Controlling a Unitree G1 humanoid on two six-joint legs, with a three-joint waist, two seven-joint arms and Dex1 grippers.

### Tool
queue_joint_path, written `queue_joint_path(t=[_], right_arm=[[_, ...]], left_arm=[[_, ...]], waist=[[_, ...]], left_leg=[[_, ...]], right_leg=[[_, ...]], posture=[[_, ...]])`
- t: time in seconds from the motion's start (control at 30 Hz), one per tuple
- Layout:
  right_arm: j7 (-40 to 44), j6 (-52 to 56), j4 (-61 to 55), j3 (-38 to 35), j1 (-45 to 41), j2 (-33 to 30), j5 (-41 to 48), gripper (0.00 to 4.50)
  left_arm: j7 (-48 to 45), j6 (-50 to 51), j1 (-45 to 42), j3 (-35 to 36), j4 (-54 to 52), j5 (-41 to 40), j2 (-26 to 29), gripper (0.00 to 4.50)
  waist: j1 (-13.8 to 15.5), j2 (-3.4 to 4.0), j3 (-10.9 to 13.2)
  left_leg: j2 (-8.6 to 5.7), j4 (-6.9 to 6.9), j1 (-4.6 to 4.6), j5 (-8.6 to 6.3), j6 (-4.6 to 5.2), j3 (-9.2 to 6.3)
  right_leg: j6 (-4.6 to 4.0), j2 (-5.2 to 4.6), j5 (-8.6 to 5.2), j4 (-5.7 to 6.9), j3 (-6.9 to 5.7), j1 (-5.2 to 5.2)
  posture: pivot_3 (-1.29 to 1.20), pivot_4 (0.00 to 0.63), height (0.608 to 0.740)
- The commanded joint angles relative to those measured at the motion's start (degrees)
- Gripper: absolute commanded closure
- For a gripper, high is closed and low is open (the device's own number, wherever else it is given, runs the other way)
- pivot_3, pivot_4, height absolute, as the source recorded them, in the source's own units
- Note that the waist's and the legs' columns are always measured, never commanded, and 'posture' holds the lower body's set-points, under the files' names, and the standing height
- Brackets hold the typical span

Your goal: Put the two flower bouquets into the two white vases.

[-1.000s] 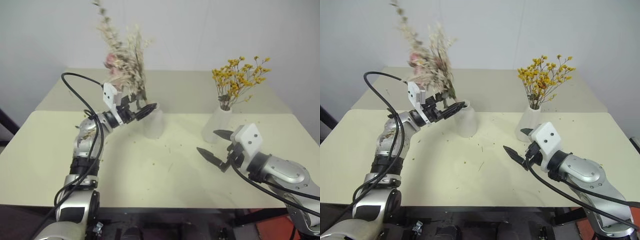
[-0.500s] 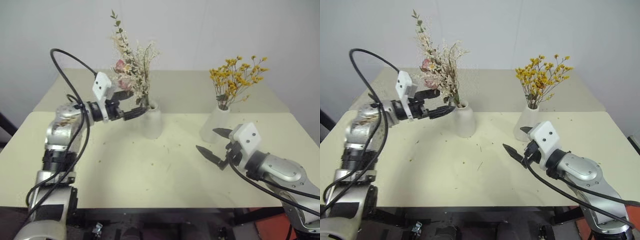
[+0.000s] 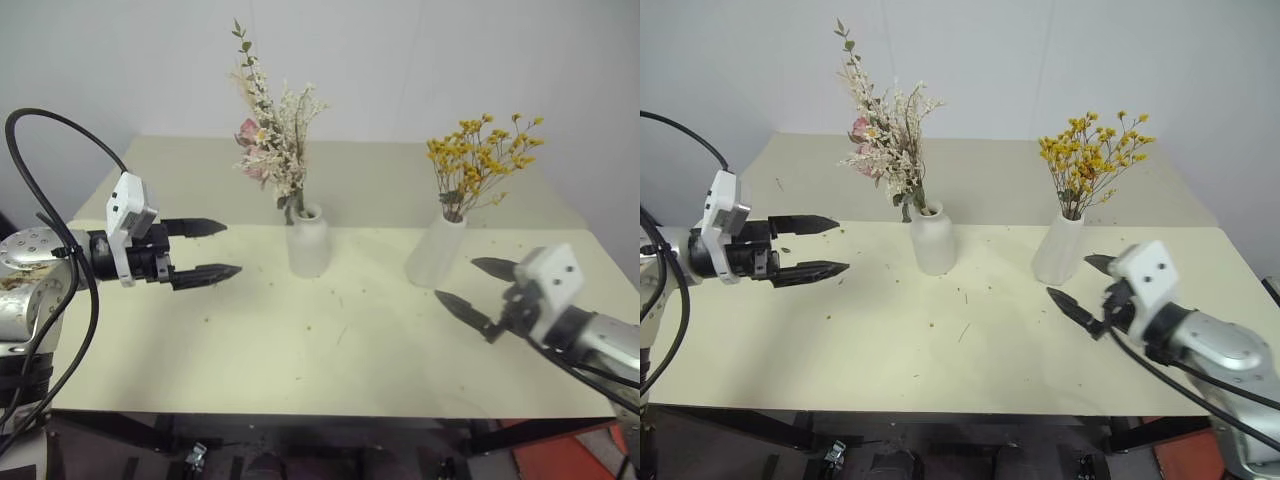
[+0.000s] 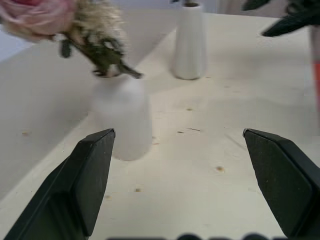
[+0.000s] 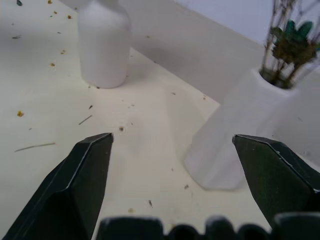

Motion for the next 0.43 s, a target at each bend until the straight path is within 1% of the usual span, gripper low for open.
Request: queue_joint_path(t=[0.03,0.17,0.33,0.43], right_arm=[[4.36,1.06,-0.17,-8.13,1.73,-3.22,4.45,0.0],[6.08,1.8,0.58,-12.3,4.47,-7.11,3.65,0.0],[7.18,0.19,1.07,-16.27,8.14,-7.63,2.19,0.0],[5.85,1.48,-0.56,-17.92,9.1,-7.09,2.77,0.0]], left_arm=[[0.07,0.27,-0.94,2.49,-2.11,-2.89,0.72,0.03],[-0.53,-2.59,-1.85,-0.33,-0.25,-1.97,-1.07,0.03],[-0.83,-4.65,-4.84,-4.49,2.81,-0.07,-3.92,0.03],[-3.64,-4.83,-7.31,-5.67,5.47,-0.49,-4.29,0.03]], waist=[[-0.05,0.0,0.0],[-0.25,-0.01,-0.01],[-0.27,-0.01,-0.01],[-0.33,-0.02,-0.01]], left_leg=[[0.01,0.0,0.0,0.0,0.0,0.0],[0.02,-0.01,0.06,0.0,0.0,0.04],[0.01,0.0,0.05,0.0,0.0,0.04],[0.01,0.0,0.02,0.0,0.0,0.03]], right_leg=[[0.0,0.0,0.0,0.0,0.0,0.0],[-0.01,0.01,-0.02,0.01,0.01,0.03],[-0.01,0.02,-0.03,0.01,0.02,0.04],[-0.01,0.03,-0.03,0.01,0.02,0.02]], posture=[[0.0,0.15,0.74],[0.0,0.15,0.74],[0.0,0.15,0.74],[0.0,0.15,0.74]])
